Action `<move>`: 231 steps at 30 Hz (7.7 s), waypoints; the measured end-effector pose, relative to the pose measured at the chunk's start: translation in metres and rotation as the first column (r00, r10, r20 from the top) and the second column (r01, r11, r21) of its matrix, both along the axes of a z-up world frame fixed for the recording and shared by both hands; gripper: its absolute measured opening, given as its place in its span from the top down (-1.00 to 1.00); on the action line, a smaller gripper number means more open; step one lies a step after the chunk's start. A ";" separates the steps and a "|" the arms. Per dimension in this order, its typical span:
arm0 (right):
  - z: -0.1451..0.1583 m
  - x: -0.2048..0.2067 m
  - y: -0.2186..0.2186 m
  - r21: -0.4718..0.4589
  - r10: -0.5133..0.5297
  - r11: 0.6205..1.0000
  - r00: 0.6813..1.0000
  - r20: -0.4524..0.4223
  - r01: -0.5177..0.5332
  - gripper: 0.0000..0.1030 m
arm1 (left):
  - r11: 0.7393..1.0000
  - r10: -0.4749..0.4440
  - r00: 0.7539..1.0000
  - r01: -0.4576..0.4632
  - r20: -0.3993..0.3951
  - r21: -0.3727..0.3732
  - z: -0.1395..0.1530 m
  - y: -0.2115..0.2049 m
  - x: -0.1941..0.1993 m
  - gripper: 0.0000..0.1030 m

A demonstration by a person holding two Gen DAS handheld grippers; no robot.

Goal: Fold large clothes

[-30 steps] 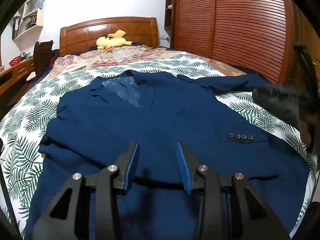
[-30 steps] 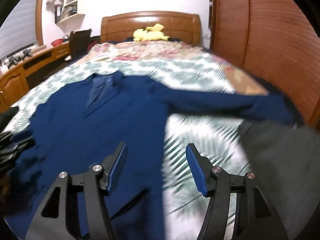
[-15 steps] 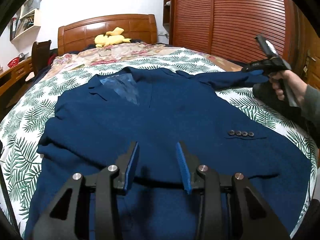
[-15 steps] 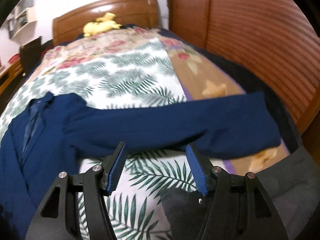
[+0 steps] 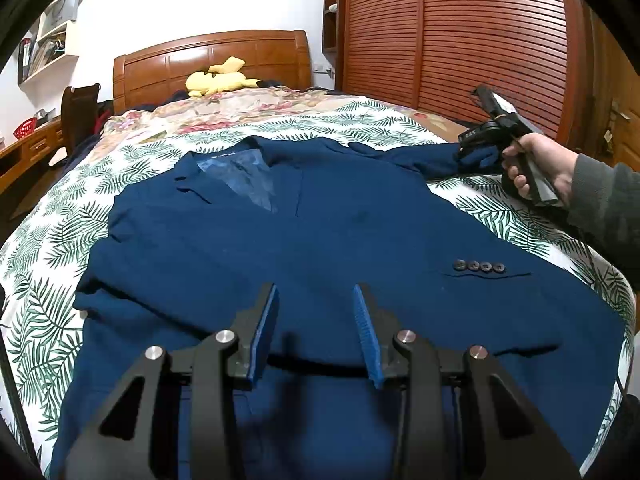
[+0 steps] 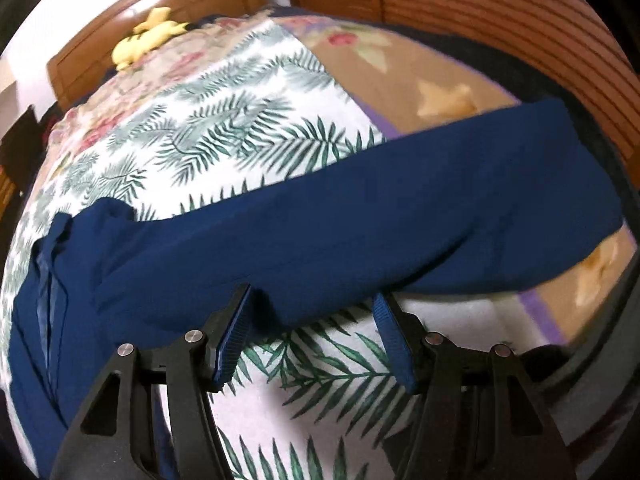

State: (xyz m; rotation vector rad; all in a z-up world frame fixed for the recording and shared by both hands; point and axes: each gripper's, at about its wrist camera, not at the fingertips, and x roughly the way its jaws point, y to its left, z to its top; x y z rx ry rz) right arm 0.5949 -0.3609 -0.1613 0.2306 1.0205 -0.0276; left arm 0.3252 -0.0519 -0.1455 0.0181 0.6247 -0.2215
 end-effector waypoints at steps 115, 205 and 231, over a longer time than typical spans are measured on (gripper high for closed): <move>0.128 -0.152 0.179 -0.329 0.532 0.837 0.791 0.303 -0.437 0.93 | 0.982 0.188 0.978 -0.185 0.087 -0.043 0.038 0.106 -0.055 0.28; 0.034 -0.332 0.144 -0.191 0.558 0.830 0.791 0.252 -0.525 -0.24 | 0.992 0.121 0.986 -0.124 0.118 0.018 0.064 0.061 -0.077 1.00; 0.028 -0.329 0.172 -0.207 0.600 0.799 0.764 0.235 -0.564 -0.24 | 0.996 -0.011 0.997 0.017 -0.072 0.088 0.014 0.062 -0.092 0.47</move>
